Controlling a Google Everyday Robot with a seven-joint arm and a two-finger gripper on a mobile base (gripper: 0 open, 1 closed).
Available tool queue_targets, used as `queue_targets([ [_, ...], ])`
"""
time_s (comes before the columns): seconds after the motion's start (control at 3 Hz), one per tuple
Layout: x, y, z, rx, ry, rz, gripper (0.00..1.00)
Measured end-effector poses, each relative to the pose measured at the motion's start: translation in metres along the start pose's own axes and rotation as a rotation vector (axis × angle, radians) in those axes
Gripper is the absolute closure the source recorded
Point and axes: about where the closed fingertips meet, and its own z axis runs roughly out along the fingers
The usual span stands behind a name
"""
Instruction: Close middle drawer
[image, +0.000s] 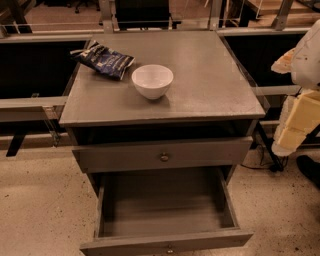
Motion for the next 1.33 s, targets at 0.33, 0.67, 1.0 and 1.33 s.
queue_targets([
  [0.33,0.000,0.000,0.000,0.000,0.000,0.000,0.00],
  [0.67,0.002,-0.001,0.022,-0.042,-0.005,0.007,0.00],
  [1.0,0.014,0.011,0.081,-0.120,-0.048,0.012,0.00],
  [1.33,0.037,0.044,0.144,-0.138,-0.086,0.038,0.00],
])
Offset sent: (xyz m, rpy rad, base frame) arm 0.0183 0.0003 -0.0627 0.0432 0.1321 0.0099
